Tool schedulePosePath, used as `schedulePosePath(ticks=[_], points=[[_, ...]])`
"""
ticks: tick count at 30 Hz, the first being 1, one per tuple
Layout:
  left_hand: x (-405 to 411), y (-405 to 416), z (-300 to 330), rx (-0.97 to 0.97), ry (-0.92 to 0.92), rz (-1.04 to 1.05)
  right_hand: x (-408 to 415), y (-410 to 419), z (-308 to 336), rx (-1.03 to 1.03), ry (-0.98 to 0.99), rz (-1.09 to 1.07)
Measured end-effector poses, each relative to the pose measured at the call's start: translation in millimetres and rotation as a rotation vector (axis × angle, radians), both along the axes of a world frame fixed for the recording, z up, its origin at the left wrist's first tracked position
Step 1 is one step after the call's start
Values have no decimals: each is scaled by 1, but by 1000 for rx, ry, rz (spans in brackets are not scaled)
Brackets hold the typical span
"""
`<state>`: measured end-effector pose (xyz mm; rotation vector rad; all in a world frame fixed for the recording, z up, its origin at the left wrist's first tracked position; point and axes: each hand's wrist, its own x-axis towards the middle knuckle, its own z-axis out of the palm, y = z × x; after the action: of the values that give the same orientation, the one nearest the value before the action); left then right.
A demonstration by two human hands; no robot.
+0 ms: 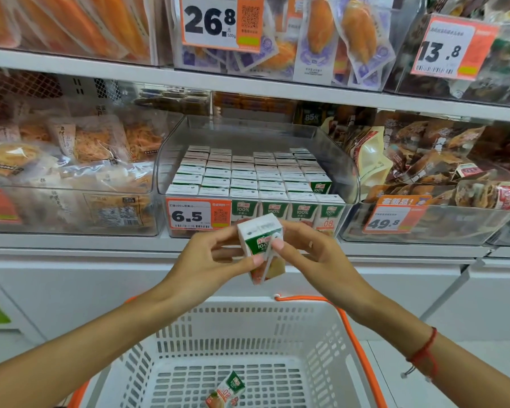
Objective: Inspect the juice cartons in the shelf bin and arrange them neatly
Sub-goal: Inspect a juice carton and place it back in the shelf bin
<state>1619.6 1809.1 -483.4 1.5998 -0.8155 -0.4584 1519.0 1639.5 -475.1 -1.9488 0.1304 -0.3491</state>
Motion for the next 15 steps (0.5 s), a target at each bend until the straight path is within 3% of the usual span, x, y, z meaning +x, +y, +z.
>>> schedulePosePath(ticks=[7, 15], points=[[-3, 8, -2, -23, -389, 117, -11, -9, 8, -162, -90, 92], [-4, 8, -3, -53, -543, 151, -13, -10, 7, -207, -136, 108]])
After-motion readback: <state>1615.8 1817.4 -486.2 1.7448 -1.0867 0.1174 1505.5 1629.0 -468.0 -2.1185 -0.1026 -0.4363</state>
